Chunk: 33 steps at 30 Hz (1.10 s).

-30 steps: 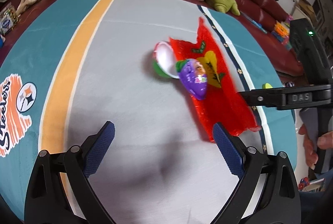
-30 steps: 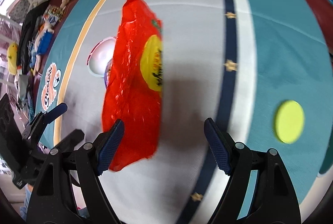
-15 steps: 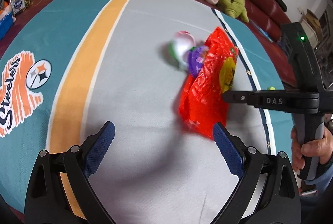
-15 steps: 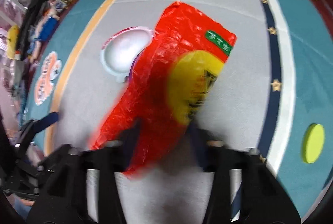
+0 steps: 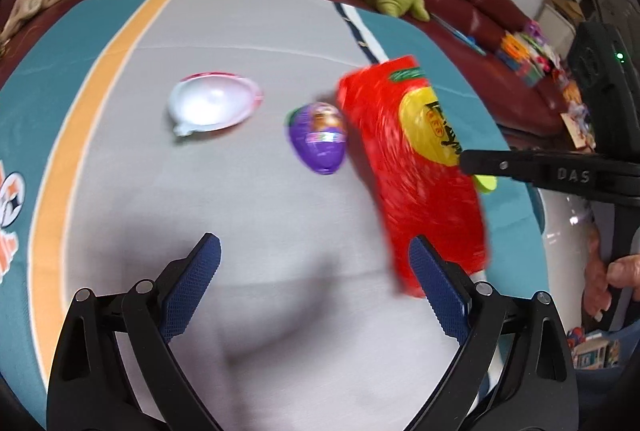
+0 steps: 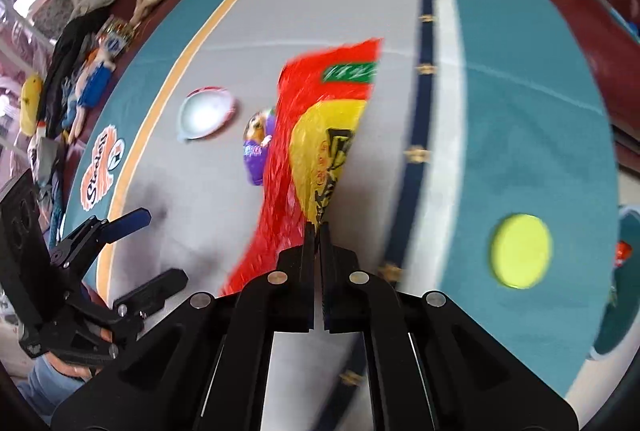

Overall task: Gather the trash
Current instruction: 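Grasp red snack bag with right tool, then grasp yellow-green round lid with left tool while right tool lifts red snack bag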

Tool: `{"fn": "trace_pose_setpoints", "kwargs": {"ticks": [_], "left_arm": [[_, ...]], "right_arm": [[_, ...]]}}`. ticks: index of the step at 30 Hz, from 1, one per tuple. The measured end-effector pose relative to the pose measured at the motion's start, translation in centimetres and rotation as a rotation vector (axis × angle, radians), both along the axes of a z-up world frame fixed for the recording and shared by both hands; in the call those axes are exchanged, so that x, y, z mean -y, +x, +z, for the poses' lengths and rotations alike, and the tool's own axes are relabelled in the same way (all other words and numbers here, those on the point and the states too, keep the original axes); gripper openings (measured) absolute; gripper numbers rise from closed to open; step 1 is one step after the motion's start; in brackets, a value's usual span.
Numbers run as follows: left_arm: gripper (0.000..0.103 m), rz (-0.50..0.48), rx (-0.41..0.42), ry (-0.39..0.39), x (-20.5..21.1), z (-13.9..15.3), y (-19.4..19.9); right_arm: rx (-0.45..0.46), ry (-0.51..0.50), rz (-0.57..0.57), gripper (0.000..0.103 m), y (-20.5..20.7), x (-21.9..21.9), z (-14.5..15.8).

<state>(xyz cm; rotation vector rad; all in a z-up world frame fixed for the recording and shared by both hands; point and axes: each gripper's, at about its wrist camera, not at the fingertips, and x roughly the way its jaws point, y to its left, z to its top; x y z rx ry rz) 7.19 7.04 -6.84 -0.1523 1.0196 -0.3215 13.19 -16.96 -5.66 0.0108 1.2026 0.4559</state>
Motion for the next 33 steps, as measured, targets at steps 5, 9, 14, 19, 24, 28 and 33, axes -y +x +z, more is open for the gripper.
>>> {"fn": "trace_pose_setpoints", "kwargs": {"ticks": [5, 9, 14, 19, 24, 28, 33], "left_arm": [[0.095, -0.066, 0.005, 0.029, 3.7, 0.2, 1.0], [0.095, -0.069, 0.004, 0.046, 4.1, 0.1, 1.2], [0.095, -0.03, -0.021, 0.054, 2.6, -0.6, 1.3], [0.095, -0.016, -0.044, 0.043, 2.1, -1.2, 1.5], [0.095, -0.077, -0.029, 0.037, 4.6, -1.0, 2.1], [0.095, -0.156, -0.017, 0.042, 8.5, -0.7, 3.2], [0.095, -0.271, -0.003, 0.063, 14.8, -0.8, 4.6]], "right_arm": [[-0.01, 0.044, -0.059, 0.002, 0.4, 4.8, 0.5], [-0.081, 0.116, -0.064, 0.009, 1.3, 5.0, -1.3], [-0.1, 0.105, -0.025, 0.043, 1.7, 3.2, -3.3], [-0.105, 0.07, -0.01, 0.023, 2.1, 1.9, -4.7], [-0.031, 0.059, -0.028, 0.003, 1.7, 3.6, -2.2], [0.022, 0.072, -0.12, 0.003, 2.3, 8.1, 0.2], [0.043, 0.084, -0.221, 0.003, 2.9, 14.1, 1.4]]}}
